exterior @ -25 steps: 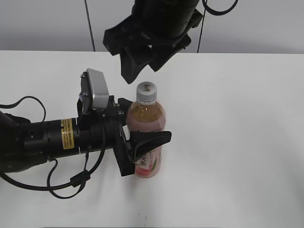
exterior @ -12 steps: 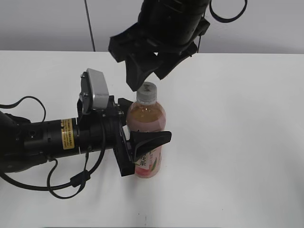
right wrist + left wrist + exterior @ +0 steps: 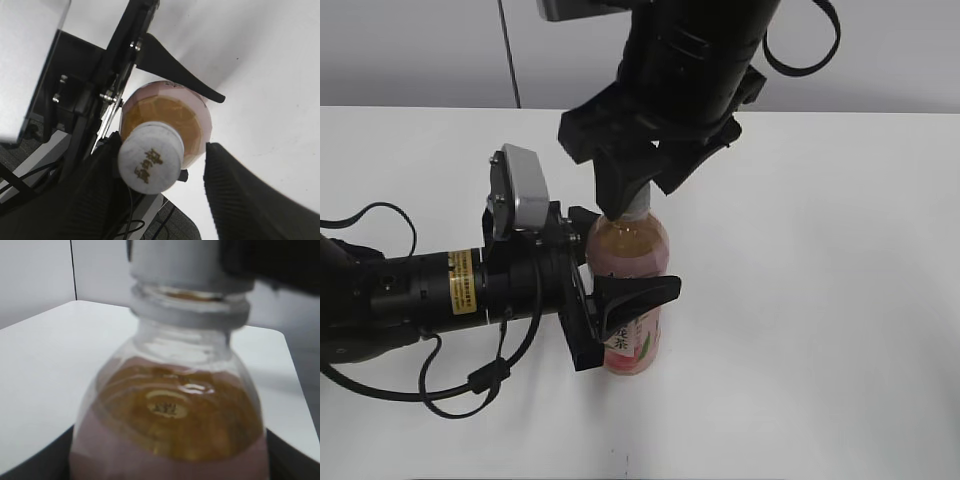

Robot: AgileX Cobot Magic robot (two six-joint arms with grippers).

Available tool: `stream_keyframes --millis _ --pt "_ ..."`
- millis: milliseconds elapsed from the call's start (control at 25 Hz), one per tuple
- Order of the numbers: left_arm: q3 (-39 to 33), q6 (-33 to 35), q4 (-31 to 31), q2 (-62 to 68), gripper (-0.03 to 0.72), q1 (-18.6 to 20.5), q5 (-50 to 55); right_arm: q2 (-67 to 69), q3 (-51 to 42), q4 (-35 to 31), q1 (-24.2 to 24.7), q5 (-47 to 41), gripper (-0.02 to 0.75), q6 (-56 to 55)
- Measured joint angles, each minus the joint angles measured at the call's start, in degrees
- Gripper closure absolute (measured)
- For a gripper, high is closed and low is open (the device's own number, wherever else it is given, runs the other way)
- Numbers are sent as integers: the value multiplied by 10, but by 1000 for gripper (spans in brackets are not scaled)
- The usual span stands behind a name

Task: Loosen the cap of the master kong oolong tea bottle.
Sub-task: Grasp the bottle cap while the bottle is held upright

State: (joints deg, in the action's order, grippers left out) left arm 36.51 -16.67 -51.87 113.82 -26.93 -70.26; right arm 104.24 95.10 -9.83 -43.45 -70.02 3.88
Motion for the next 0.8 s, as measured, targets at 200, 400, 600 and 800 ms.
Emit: stream_keyframes --millis 200,400,600,800 --pt "0 0 0 0 239 0 0 0 0 1 0 0 300 0" --pt "0 0 0 0 239 0 0 0 0 -3 0 0 395 1" --pt "0 0 1 0 239 0 0 0 0 -7 0 0 462 18" --pt "0 0 1 0 239 0 0 0 0 -7 0 0 462 94"
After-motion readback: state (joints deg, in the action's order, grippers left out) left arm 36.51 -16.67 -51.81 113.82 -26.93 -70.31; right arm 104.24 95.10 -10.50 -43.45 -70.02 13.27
